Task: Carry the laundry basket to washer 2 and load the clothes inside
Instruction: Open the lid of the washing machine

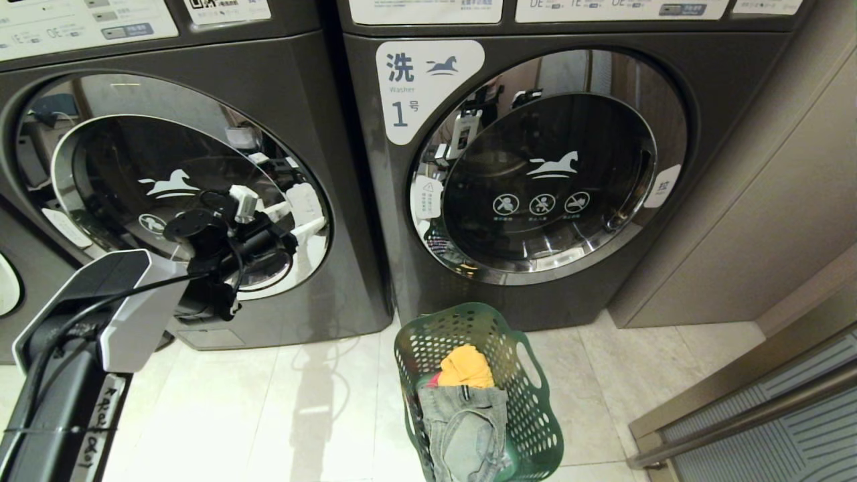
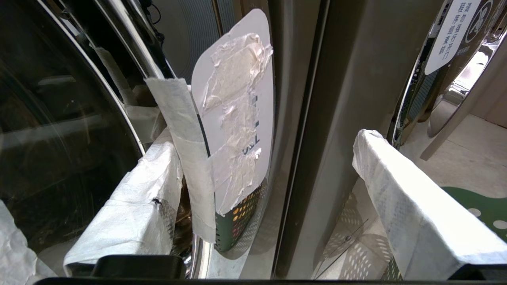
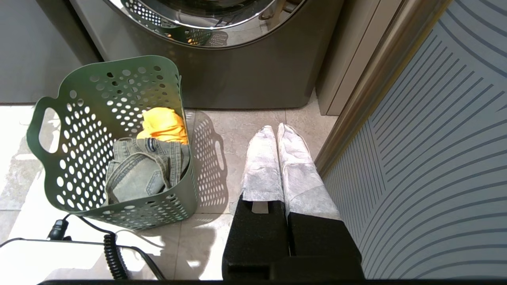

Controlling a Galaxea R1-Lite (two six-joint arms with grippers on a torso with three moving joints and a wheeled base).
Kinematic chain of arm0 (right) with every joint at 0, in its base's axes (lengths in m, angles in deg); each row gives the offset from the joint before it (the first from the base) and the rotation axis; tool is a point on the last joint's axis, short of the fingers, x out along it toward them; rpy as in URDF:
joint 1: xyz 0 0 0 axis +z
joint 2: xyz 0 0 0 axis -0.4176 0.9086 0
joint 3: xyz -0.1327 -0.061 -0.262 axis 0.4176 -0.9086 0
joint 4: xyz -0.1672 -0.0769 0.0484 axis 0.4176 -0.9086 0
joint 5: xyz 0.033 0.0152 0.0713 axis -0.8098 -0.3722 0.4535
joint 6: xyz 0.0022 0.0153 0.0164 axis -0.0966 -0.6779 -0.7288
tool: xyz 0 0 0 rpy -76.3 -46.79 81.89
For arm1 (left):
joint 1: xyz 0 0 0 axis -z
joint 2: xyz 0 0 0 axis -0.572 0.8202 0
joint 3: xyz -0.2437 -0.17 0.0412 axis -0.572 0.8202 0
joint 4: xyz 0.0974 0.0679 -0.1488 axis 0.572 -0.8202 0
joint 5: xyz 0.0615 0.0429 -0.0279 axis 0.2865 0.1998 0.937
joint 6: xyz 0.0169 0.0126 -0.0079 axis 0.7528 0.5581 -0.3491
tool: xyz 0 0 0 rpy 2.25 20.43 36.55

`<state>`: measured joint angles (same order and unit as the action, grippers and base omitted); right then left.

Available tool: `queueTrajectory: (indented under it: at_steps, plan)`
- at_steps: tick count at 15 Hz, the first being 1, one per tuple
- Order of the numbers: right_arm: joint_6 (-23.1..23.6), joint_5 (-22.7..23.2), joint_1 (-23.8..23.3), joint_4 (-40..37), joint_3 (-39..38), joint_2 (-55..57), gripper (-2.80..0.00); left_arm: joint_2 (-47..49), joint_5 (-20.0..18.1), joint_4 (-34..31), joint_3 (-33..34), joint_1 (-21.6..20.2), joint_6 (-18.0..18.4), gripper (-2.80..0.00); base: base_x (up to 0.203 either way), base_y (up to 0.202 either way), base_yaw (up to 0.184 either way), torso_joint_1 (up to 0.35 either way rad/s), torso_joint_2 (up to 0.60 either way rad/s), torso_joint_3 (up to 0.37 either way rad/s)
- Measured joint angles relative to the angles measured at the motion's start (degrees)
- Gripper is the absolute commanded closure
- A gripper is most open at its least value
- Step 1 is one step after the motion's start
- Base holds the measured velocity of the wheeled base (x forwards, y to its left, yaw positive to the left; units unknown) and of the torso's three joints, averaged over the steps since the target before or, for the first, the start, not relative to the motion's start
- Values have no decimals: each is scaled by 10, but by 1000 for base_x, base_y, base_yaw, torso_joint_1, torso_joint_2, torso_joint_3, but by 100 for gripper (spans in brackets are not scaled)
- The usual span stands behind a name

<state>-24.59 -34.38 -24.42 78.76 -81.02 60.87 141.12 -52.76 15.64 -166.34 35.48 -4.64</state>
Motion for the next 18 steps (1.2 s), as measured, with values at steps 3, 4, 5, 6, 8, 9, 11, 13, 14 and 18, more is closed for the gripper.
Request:
queueTrajectory:
  at_steps: [3,4,5,6,8,9,11,13,14,18]
  plan:
    - [0,0,0,0,0,0,0,-7,-24,13,19,0,-5,-280,0,0,0,0,0,0]
    - [0,0,0,0,0,0,0,-9,-26,13,21,0,-5,-280,0,0,0,0,0,0]
    - [0,0,0,0,0,0,0,-10,-27,13,23,0,-7,-280,0,0,0,0,0,0]
    - [0,0,0,0,0,0,0,-11,-29,13,24,0,-11,-280,0,0,0,0,0,0]
    - [0,0,0,0,0,0,0,-14,-30,13,27,0,-16,-280,0,0,0,0,0,0]
    - [0,0,0,0,0,0,0,-15,-31,13,27,0,-19,-280,0,0,0,0,0,0]
    - [0,0,0,0,0,0,0,-17,-32,13,27,0,-24,-280,0,0,0,0,0,0]
    - [0,0,0,0,0,0,0,-15,-31,13,21,0,-23,-280,0,0,0,0,0,0]
    - [0,0,0,0,0,0,0,-13,-29,13,17,0,-23,-280,0,0,0,0,0,0]
    - [0,0,0,0,0,0,0,-1,-18,7,-10,0,-22,-280,0,0,0,0,0,0]
